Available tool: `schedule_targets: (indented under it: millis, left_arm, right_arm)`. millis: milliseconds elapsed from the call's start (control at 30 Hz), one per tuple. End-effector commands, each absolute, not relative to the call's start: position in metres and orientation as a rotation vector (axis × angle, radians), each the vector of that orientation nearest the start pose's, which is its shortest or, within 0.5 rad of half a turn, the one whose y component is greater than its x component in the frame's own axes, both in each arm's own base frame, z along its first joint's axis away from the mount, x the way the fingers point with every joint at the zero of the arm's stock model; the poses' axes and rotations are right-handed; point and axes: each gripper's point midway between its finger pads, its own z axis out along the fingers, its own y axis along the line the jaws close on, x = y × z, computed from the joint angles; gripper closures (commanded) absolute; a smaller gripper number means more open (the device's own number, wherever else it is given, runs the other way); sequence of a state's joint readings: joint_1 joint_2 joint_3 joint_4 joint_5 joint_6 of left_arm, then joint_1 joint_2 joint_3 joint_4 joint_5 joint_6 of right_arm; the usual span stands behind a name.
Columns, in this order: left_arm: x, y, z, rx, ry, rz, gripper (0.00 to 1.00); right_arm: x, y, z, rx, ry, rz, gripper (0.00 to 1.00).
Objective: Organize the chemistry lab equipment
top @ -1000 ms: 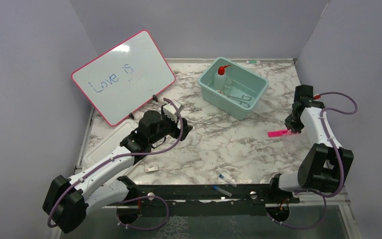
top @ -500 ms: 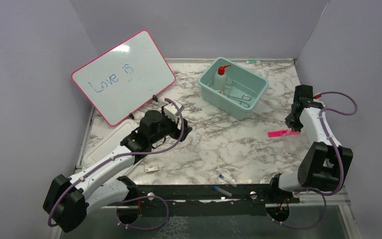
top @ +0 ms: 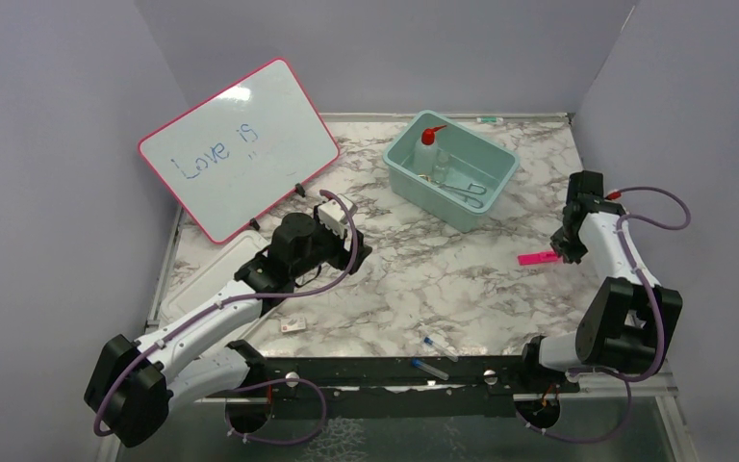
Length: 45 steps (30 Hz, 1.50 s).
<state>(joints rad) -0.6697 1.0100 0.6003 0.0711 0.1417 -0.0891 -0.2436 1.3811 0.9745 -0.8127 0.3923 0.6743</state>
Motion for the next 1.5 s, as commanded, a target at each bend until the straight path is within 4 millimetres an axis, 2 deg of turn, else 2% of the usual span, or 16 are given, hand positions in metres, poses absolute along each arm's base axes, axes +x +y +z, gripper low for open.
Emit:
schedule_targets:
  millis: [0,133,367,567,833,1000,1467]
  left_arm:
    - [0.26,-0.242,0.19,0.65,1.802,-0.649,0.25]
    - [0.26,-0.242,0.19,0.651,1.802,-0.647,0.26]
    - [0.261,-0.241,0.187,0.652,1.806,-0.641,0.25]
    - [0.261,-0.242,0.187,0.648,1.804,-0.647,0.25]
    - [0.261,-0.242,0.186,0.645,1.806,-0.648,0.25]
    - [0.261,-0.243,0.186,0.644,1.808,-0.652,0.25]
    - [0.259,-0.245,0.184,0.645,1.813,-0.672,0.25]
  right_arm:
    - [0.251,-0.107,0.084,1.279,2.375,-0.419,0.94]
    - [0.256,-0.095,0.076,1.281,2.409,-0.319,0.94]
    - [0.268,-0.063,0.071,1.268,2.448,-0.046,0.94]
    - [0.278,-0.043,0.069,1.211,2.464,0.092,0.94]
    - [0.292,-0.021,0.073,1.081,2.508,0.001,0.94]
    - [0.296,-0.015,0.077,0.995,2.517,-0.089,0.93]
    - [0.291,0.003,0.068,0.789,2.583,-0.286,0.9]
